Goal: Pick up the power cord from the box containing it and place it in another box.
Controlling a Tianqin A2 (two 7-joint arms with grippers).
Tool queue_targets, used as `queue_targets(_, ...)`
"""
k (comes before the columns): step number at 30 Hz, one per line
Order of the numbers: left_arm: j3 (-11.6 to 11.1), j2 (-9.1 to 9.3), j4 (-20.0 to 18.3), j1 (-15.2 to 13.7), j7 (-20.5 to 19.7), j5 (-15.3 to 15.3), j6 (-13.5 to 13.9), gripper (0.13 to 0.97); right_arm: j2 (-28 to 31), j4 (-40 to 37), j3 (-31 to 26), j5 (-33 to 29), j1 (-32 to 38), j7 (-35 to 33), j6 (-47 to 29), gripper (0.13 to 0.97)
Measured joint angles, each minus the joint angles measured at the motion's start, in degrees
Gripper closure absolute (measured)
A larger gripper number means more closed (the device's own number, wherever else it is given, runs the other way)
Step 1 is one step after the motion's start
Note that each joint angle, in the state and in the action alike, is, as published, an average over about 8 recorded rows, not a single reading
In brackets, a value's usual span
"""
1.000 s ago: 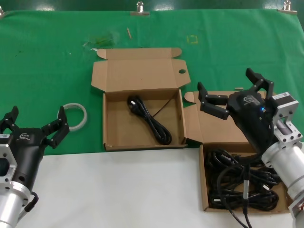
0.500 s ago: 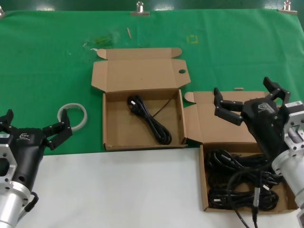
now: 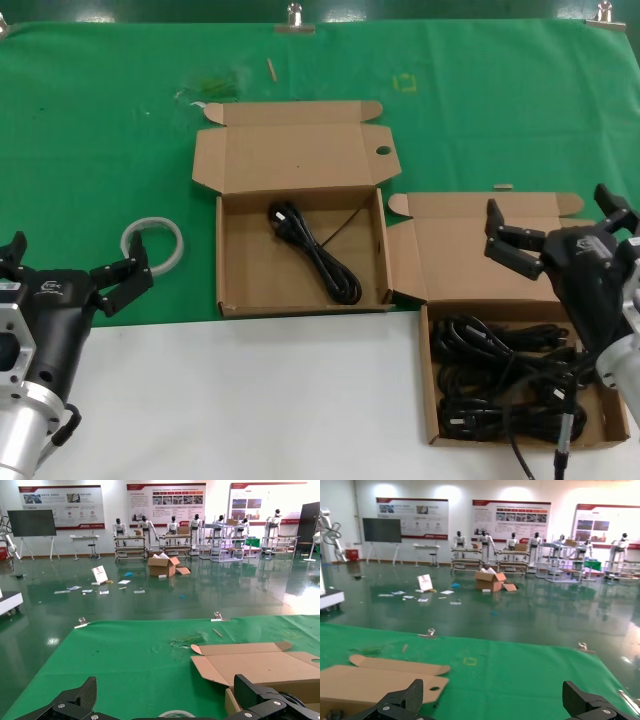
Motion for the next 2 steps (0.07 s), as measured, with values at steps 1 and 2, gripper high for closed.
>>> queue_targets(1, 0.0, 0.0, 0.0, 0.0, 0.0, 0.0, 0.0, 0.139, -0.07, 0.02, 0.16, -0.25, -0.13, 0.14, 0.06, 0.129)
queue_targets(2, 0.0, 0.0, 0.0, 0.0, 0.0, 0.0, 0.0, 0.139, -0.14, 0.04, 0.31, -0.48, -0.25, 0.28, 0.12, 0.129)
